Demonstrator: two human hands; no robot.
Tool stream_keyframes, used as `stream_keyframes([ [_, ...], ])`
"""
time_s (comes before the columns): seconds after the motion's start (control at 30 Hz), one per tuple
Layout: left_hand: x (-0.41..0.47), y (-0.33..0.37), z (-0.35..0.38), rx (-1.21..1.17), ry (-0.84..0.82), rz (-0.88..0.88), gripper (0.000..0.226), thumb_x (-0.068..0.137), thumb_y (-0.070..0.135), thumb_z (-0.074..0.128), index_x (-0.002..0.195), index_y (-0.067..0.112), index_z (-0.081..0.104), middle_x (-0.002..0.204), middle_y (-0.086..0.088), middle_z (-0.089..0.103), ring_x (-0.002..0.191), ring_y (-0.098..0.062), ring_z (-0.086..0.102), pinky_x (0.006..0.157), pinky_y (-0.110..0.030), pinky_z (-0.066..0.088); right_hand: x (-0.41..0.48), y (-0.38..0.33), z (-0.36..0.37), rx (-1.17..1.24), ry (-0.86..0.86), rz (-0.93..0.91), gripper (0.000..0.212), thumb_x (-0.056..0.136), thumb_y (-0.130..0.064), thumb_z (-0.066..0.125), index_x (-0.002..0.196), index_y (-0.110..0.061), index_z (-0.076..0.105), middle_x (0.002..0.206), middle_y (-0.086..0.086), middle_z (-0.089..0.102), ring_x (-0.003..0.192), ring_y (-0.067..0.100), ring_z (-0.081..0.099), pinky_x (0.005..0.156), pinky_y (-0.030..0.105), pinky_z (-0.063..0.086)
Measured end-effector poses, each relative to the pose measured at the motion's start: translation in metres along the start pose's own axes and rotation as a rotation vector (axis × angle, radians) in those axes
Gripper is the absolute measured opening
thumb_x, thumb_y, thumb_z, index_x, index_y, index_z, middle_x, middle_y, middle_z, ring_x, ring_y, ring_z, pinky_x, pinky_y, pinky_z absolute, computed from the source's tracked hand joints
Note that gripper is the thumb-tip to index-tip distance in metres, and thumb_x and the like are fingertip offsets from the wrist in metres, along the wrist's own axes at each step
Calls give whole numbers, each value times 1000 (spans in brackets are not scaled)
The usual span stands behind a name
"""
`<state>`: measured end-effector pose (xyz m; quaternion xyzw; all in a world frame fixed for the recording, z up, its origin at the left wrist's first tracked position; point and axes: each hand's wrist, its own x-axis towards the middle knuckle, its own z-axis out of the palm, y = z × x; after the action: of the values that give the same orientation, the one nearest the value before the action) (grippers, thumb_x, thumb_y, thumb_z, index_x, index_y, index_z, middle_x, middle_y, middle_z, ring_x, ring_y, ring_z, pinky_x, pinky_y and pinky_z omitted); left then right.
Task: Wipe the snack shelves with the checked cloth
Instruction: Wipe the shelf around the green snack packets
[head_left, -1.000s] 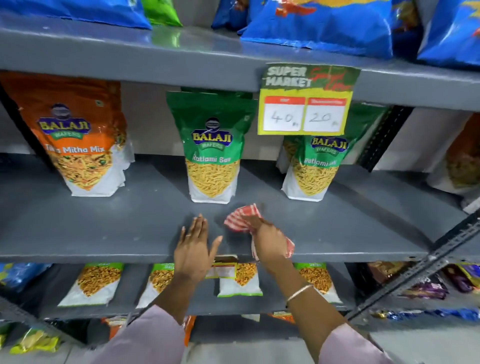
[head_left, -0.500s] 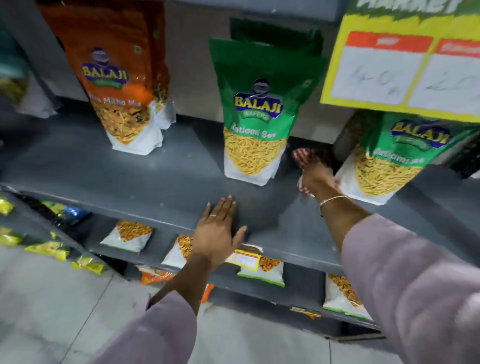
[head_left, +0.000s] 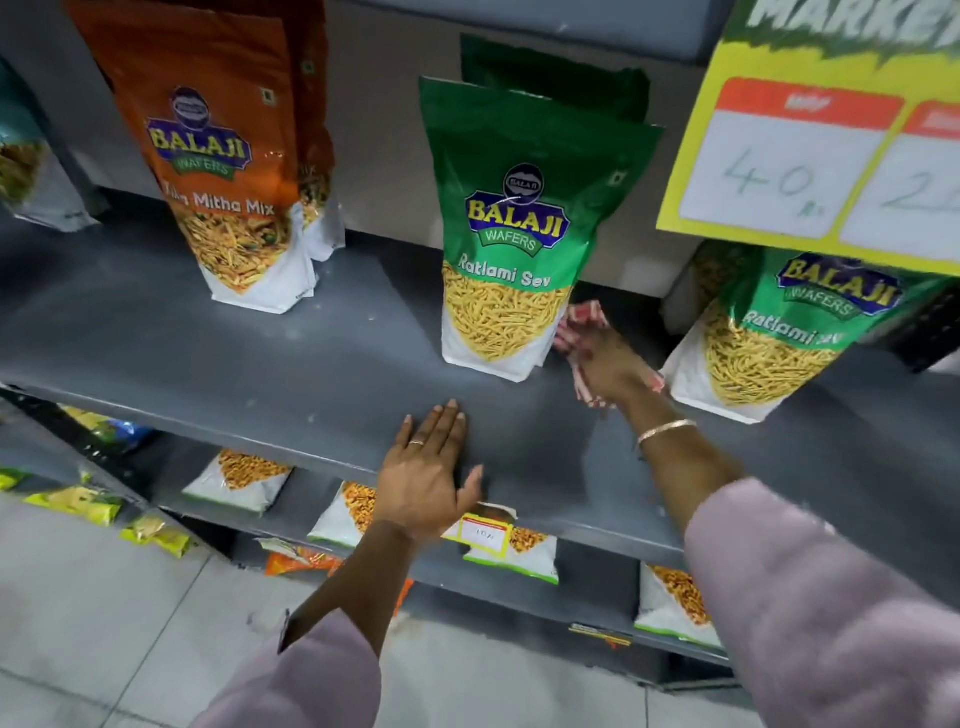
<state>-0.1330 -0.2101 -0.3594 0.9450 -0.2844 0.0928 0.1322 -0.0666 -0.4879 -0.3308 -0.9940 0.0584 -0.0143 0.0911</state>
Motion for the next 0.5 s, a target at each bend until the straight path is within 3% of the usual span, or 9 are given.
stream_keyframes([
  [0.13, -2, 3, -7, 10, -69, -1, 62, 78, 39, 37, 115, -2, 64, 123, -18, 61, 110, -30, 61, 100, -40, 26, -85, -30, 0, 244, -6, 132, 43, 101, -25, 39, 145, -25, 39, 156, -2, 31, 144, 22, 31, 118, 34, 26],
  [0.27, -3, 6, -9, -10, -68, 2, 60, 78, 37, 36, 113, -3, 65, 121, -19, 62, 109, -32, 61, 101, -41, 26, -156, -61, -12, 395, -71, 129, 41, 98, -18, 50, 136, -32, 50, 150, -7, 43, 135, 18, 45, 109, 27, 35],
  [0.33, -4, 6, -9, -17, -49, 5, 59, 79, 34, 36, 112, -4, 66, 120, -20, 63, 108, -32, 62, 101, -41, 25, -184, -67, -22, 564, -213, 111, 40, 97, -13, 51, 136, -24, 53, 144, -4, 51, 131, 16, 48, 103, 25, 37],
  [0.4, -4, 6, -9, -14, -26, 8, 57, 79, 32, 36, 110, -5, 66, 118, -20, 63, 107, -32, 63, 100, -41, 25, -197, -59, -40, 908, -414, 29, 39, 97, -7, 47, 136, -9, 52, 139, 7, 55, 128, 19, 52, 107, 30, 39],
  [0.43, -5, 7, -8, -16, -23, 7, 57, 79, 31, 35, 110, -5, 66, 118, -20, 64, 107, -32, 63, 100, -41, 26, -200, -56, -53, 1046, -420, 14, 39, 97, -8, 45, 135, -8, 52, 139, 6, 55, 128, 19, 53, 110, 32, 39],
  [0.5, -5, 7, -7, -25, -36, -5, 58, 79, 31, 34, 110, -5, 66, 119, -20, 63, 108, -32, 62, 100, -43, 31, -189, -41, -68, 1260, -239, 154, 35, 99, -11, 39, 129, -14, 57, 137, 0, 57, 124, 16, 56, 108, 30, 44],
])
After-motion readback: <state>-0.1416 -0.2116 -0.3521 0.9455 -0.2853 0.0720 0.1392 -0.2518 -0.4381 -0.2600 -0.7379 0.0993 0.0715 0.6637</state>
